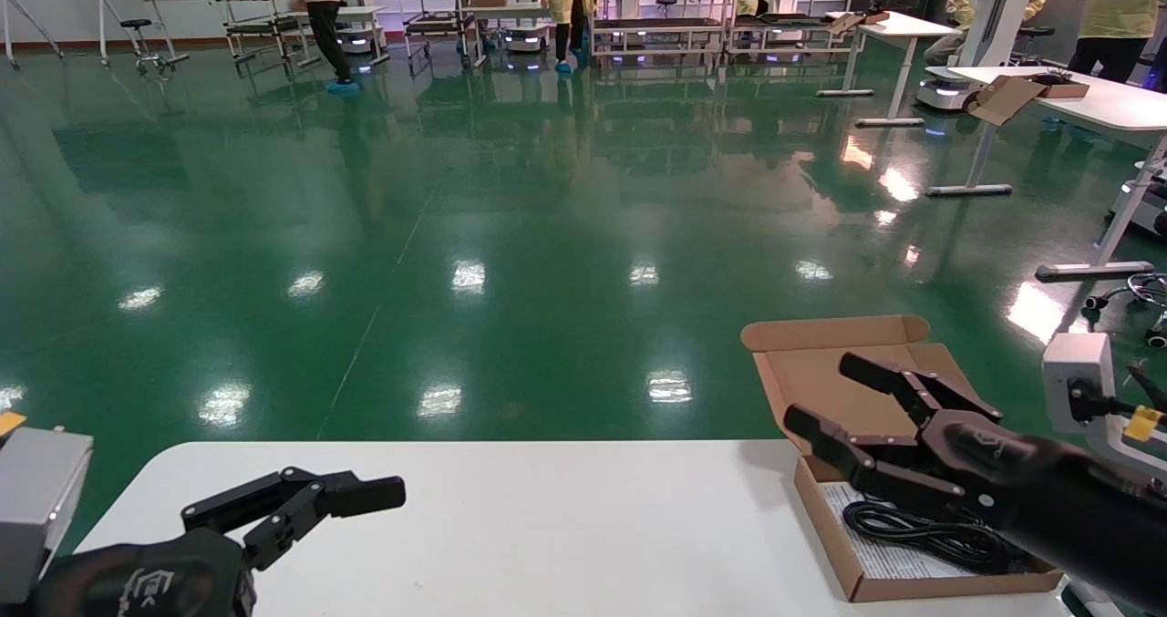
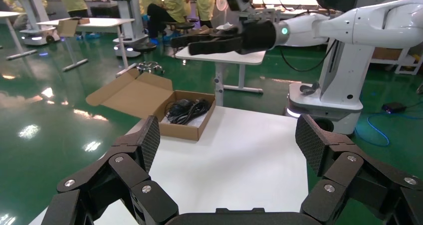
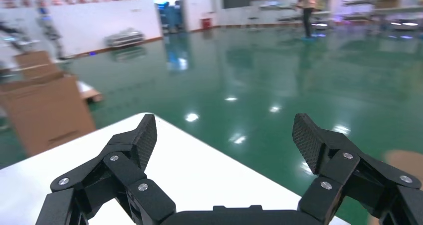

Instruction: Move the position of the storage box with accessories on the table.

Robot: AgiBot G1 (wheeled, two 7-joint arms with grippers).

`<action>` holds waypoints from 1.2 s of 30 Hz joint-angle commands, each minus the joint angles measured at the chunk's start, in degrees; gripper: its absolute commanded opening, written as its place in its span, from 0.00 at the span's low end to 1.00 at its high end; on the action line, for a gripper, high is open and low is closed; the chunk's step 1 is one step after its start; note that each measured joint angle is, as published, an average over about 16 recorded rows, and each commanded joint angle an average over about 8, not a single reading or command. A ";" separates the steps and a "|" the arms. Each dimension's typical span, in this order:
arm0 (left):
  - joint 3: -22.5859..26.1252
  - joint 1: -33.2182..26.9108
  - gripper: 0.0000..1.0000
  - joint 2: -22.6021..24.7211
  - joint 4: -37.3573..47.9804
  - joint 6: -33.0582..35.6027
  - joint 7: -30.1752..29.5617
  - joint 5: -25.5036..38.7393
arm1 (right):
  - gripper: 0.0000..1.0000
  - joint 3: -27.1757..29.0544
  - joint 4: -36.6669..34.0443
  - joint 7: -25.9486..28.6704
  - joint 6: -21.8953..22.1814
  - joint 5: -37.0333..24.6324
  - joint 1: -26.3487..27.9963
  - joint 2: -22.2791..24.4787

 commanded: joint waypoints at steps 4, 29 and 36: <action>0.00 0.00 1.00 0.00 0.00 0.00 0.00 0.00 | 1.00 3.07 5.87 3.00 -3.40 -2.63 -1.33 1.19; -0.01 0.01 1.00 0.00 0.01 -0.01 0.00 -0.01 | 1.00 17.04 32.57 16.43 -18.95 -14.59 -7.41 6.60; -0.01 0.02 1.00 -0.01 0.02 -0.02 0.00 -0.01 | 1.00 17.35 33.00 16.53 -19.24 -14.95 -7.60 6.74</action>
